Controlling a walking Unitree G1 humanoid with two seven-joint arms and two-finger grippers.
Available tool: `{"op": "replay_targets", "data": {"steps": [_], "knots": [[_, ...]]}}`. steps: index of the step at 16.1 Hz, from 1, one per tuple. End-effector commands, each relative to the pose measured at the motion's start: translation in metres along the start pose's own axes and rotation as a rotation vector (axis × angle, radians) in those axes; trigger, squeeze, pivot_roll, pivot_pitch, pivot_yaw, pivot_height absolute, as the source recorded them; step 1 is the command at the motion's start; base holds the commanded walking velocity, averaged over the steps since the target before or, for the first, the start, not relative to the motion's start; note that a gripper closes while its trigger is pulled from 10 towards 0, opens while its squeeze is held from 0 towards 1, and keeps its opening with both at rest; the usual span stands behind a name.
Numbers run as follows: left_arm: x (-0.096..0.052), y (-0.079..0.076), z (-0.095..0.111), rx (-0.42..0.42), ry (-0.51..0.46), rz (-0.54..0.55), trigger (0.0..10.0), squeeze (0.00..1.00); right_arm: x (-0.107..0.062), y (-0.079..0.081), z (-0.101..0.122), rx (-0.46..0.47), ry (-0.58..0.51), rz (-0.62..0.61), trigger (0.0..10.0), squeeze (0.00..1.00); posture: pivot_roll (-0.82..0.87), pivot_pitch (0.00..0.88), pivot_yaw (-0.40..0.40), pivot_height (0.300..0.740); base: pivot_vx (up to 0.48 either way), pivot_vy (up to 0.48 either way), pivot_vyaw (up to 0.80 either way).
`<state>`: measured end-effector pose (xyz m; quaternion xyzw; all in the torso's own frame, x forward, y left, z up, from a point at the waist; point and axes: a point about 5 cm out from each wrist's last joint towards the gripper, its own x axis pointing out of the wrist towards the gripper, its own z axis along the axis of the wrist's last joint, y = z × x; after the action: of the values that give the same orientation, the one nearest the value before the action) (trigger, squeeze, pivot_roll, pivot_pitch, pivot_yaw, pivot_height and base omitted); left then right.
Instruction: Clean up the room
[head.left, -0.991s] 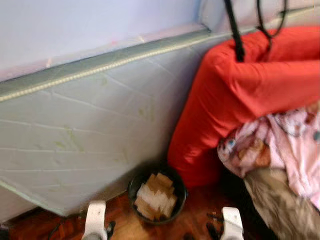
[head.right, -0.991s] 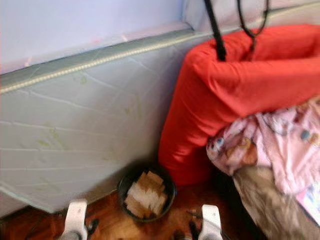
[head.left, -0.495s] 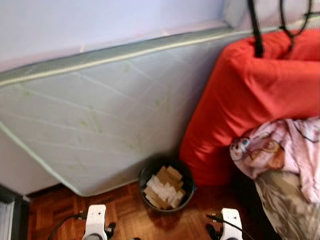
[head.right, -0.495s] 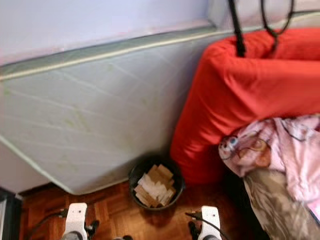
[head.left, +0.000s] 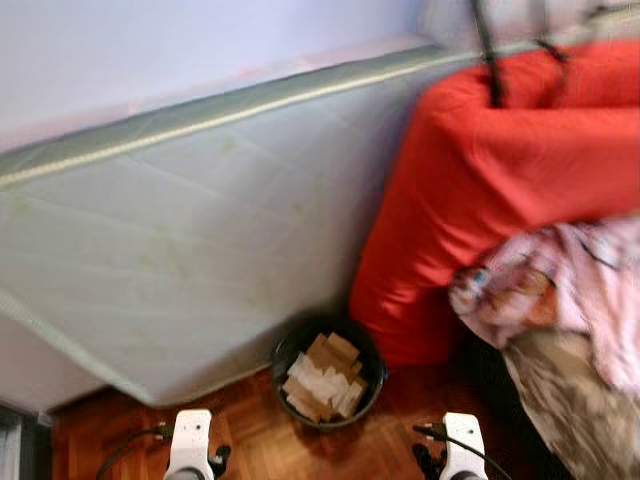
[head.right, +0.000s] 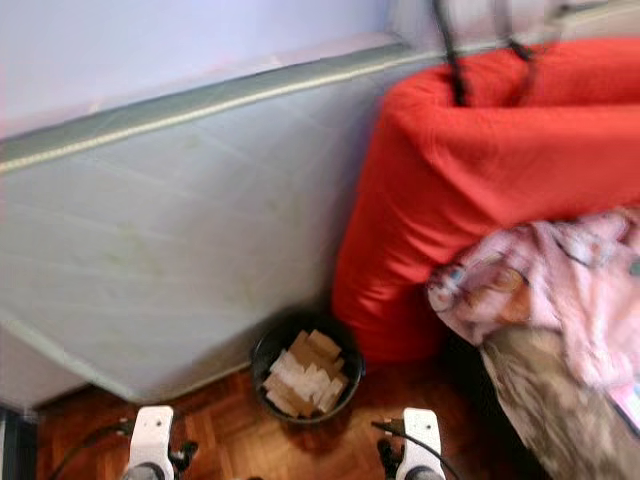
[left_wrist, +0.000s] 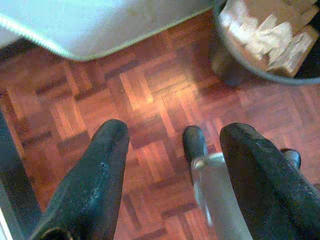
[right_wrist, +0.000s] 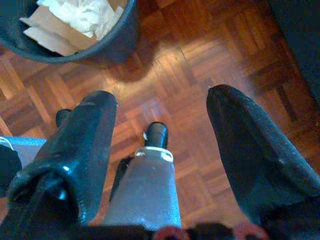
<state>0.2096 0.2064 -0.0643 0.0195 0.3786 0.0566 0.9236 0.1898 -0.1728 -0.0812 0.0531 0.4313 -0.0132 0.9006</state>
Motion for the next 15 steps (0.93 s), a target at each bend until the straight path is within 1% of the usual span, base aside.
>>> {"op": "replay_targets", "data": {"steps": [1, 2, 3, 5, 6, 12, 15], "knots": [[0.0105, -0.0193, 0.0332, -0.003, -0.008, -0.024, 10.0, 0.0, 0.0001, -0.0363, 0.0297, 0.077, -0.025, -0.07, 10.0, 0.0, 0.0, 0.063, 0.02, 0.74, 0.0, 0.0, -0.79], [0.0105, -0.0196, 0.0337, 0.004, -0.009, -0.028, 10.0, 0.0, 0.0001, -0.0366, 0.0297, 0.084, -0.026, -0.073, 10.0, 0.0, 0.0, 0.064, 0.02, 0.74, 0.0, 0.0, -0.79], [0.0106, -0.0196, 0.0344, 0.014, -0.014, -0.03, 10.0, 0.0, 0.0001, -0.0366, 0.0298, 0.076, -0.022, -0.072, 10.0, 0.0, 0.0, 0.065, 0.02, 0.74, 0.0, -0.48, -0.79], [0.0106, -0.0194, 0.0344, 0.0, -0.014, -0.027, 10.0, 0.0, 0.0002, -0.0364, 0.03, 0.076, -0.021, -0.072, 10.0, 0.0, 0.0, 0.068, 0.021, 0.74, 0.0, -0.48, -0.79], [0.0105, -0.0193, 0.0339, -0.017, -0.013, -0.021, 10.0, 0.0, 0.0003, -0.0364, 0.0301, 0.076, -0.022, -0.072, 10.0, 0.0, 0.01, 0.068, 0.021, 0.74, 0.0, 0.0, -0.79], [0.0107, -0.019, 0.0347, -0.008, -0.014, -0.027, 10.0, 0.0, 0.0004, -0.0361, 0.0301, 0.081, -0.02, -0.077, 10.0, 0.0, 0.01, 0.07, 0.024, 0.74, 0.0, 0.0, -0.79], [0.0106, -0.0187, 0.034, -0.02, -0.011, -0.019, 10.0, 0.0, 0.0004, -0.0361, 0.0302, 0.077, -0.021, -0.076, 10.0, 0.0, 0.01, 0.068, 0.025, 0.74, 0.0, -0.308, -0.79]]}}
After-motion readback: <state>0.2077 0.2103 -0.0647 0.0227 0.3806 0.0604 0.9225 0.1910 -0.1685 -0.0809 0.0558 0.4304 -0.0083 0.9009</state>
